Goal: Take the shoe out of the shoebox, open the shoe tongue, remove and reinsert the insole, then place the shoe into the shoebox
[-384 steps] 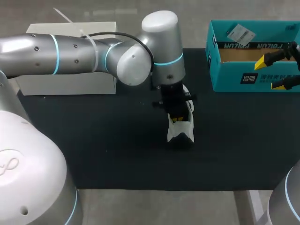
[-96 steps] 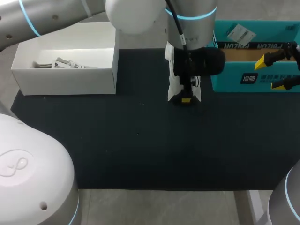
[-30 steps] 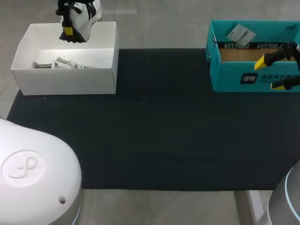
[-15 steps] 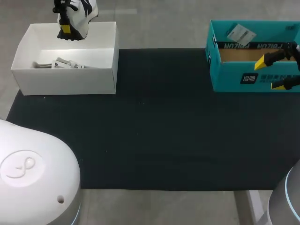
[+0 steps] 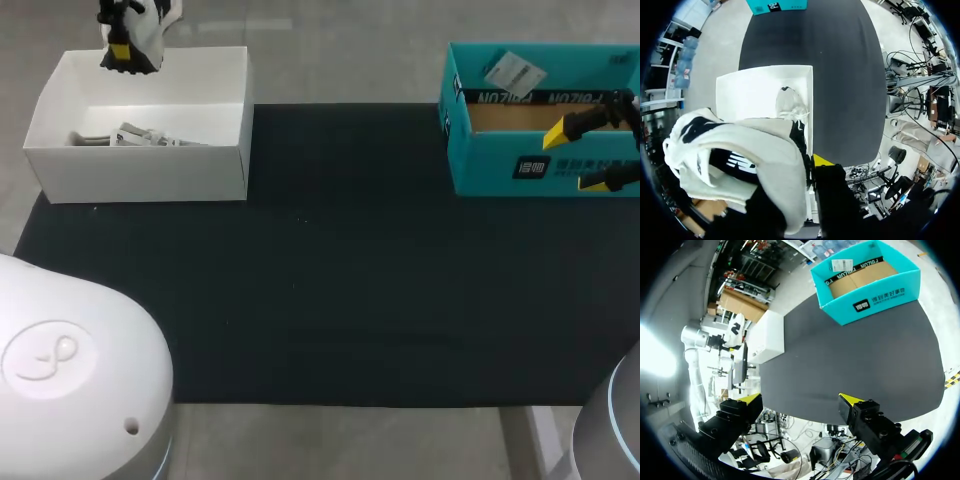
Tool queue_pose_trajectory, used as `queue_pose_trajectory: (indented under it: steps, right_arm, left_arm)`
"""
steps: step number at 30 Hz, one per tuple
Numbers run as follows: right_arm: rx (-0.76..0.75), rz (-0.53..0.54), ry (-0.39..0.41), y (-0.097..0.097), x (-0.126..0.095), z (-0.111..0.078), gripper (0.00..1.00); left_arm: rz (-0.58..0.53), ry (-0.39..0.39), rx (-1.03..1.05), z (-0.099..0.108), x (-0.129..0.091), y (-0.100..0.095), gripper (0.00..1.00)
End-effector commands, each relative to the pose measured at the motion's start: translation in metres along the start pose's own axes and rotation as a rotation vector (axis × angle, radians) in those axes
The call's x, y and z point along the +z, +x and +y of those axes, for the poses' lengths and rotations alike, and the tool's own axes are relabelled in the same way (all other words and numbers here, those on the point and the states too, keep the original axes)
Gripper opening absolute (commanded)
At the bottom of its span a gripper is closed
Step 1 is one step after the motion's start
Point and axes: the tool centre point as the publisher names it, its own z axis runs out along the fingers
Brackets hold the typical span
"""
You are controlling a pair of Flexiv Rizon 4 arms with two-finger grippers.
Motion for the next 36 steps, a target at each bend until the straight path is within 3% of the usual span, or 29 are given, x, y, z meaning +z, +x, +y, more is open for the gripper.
queue_pose_trajectory:
  steps: [1, 8, 16, 25, 28, 31, 36]
  right_arm:
    - [0.001, -0.001, 0.000, 0.000, 0.001, 0.000, 1.00]
    - [0.001, -0.001, 0.000, 0.000, 0.001, 0.000, 1.00]
    - [0.001, -0.001, 0.000, 0.000, 0.001, 0.000, 1.00]
    - [0.001, -0.001, 0.000, 0.000, 0.001, 0.000, 1.00]
    - [0.001, -0.001, 0.000, 0.000, 0.001, 0.000, 1.00]
    - [0.001, -0.001, 0.000, 0.000, 0.001, 0.000, 1.00]
    - [0.001, -0.001, 0.000, 0.000, 0.001, 0.000, 1.00]
  left_arm:
    - [0.013, 0.022, 0.035, 0.013, 0.006, -0.014, 0.00]
    - [0.047, 0.069, 0.036, 0.048, 0.017, -0.043, 0.00]
    - [0.019, 0.072, -0.085, 0.090, 0.030, -0.081, 0.00]
    - [0.072, 0.115, -0.064, 0.115, 0.042, -0.102, 0.00]
    - [0.103, 0.121, 0.013, 0.120, 0.047, -0.105, 0.00]
    - [0.110, 0.075, 0.215, 0.122, 0.055, -0.106, 0.00]
    - [0.174, 0.015, 0.775, 0.130, 0.054, -0.093, 0.00]
